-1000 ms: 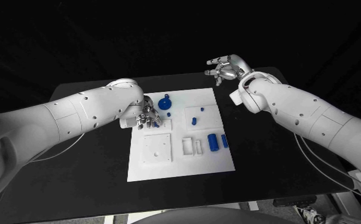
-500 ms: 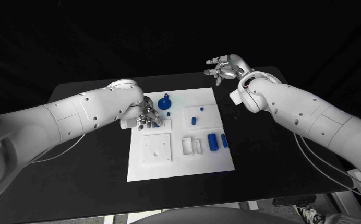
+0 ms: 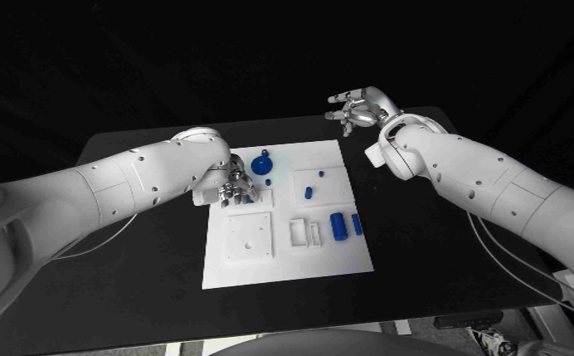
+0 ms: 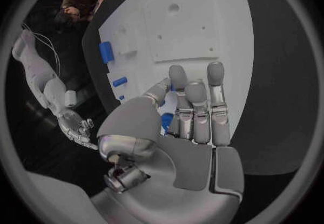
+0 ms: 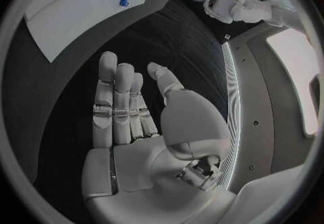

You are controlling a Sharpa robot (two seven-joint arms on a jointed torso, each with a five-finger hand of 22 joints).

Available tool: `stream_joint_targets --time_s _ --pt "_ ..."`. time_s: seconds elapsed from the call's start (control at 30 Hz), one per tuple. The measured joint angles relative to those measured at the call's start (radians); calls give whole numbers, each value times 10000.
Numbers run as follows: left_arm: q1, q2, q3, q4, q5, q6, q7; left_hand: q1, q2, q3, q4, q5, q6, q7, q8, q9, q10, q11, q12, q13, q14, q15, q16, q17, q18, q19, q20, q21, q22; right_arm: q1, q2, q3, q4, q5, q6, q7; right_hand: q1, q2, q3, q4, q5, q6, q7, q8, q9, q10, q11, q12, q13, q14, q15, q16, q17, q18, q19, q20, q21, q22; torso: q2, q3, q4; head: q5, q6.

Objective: Assemble the parts on the task board

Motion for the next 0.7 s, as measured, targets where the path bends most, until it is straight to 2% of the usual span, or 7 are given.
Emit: stream_joint_targets --time_s 0.33,0.53,0.7 --pt "5 82 -67 -120 -36 2 35 -1 1 -12 -12 -10 8 7 -2 -21 0 0 0 -6 0 0 0 0 0 0 0 0 -1 0 0 0 9 -2 8 -2 0 0 0 0 -7 -19 19 0 0 0 0 0 1 0 0 0 0 -1 0 0 0 -1 -1 2 0 -17 2" --pt "5 116 -86 -179 -44 0 50 0 0 -13 -13 -21 -10 -11 -77 -183 0 0 0 -20 0 0 0 -13 0 0 0 0 -2 0 0 0 17 -3 9 -2 0 0 0 0 -7 -71 -30 0 0 0 0 0 1 0 0 0 0 -1 0 0 0 -2 -1 2 0 6 -63" --pt "2 149 -91 -241 -45 -10 55 69 -63 -38 -39 -177 3 -2 -394 -823 0 0 0 -38 0 0 0 -57 0 0 0 0 -3 0 1 0 29 -3 10 -2 0 0 0 0 -7 -72 -30 0 0 0 0 0 2 0 0 0 0 -1 0 0 0 -3 -1 3 0 -7 -72"
